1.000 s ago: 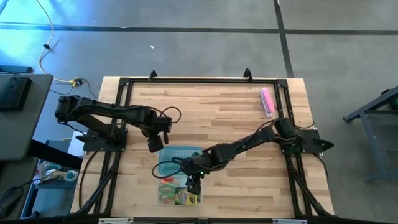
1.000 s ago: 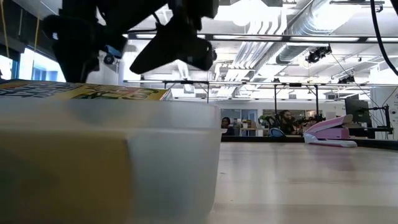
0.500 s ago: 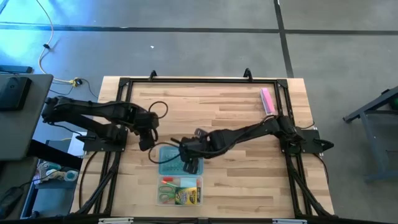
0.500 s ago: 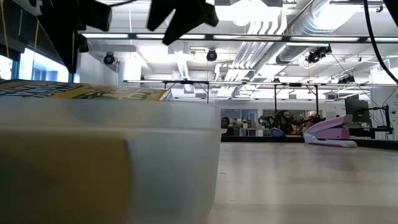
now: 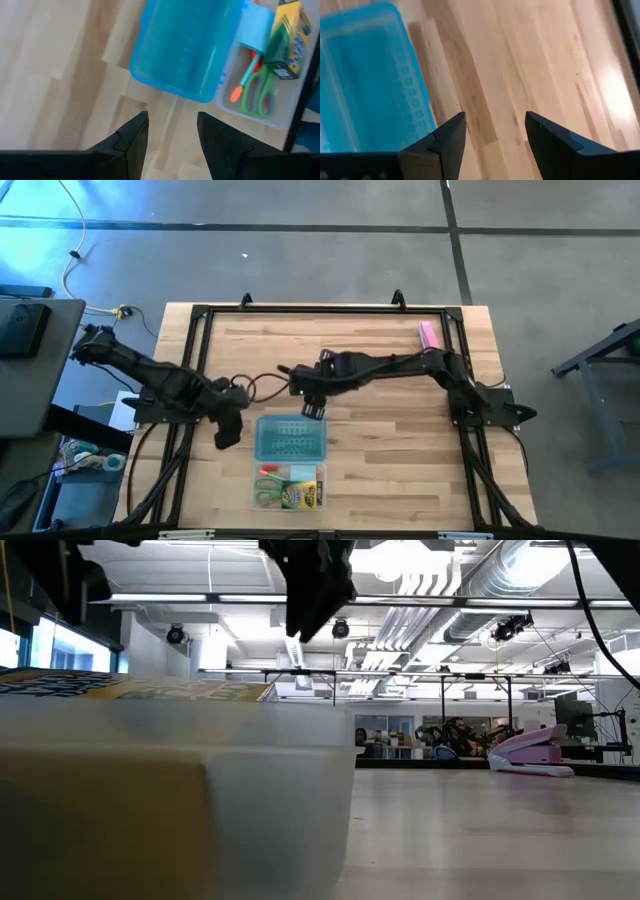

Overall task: Pack school essentials
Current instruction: Close the supply box

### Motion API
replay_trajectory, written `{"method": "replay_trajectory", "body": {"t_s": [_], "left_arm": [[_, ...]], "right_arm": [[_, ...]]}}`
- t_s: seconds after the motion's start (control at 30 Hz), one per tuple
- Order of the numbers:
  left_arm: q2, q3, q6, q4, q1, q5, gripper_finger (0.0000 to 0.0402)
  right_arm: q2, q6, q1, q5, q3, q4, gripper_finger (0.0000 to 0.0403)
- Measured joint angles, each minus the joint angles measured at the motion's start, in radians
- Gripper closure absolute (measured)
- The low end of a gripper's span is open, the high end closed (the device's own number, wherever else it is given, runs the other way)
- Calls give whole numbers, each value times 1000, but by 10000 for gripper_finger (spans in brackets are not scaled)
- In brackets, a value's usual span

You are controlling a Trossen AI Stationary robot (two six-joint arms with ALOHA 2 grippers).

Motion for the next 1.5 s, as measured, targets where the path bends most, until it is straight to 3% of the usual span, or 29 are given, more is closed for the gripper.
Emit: {"method": "replay_trajectory", "body": {"t_s": [0.27,0.47,1.0,1.5], "left_arm": [[0,-76,-376,74,-196,-1,243],[10,-143,-698,319,-318,-30,243],[318,-160,-1078,830,-542,-40,243],[650,-31,-1206,858,-558,24,243]], "right_arm": [[1,-163,-109,-328,-104,102,208],[0,-254,-146,-454,-185,111,208],[1,-326,-198,-484,-395,349,208],[0,-326,-196,-488,-452,508,208]]}}
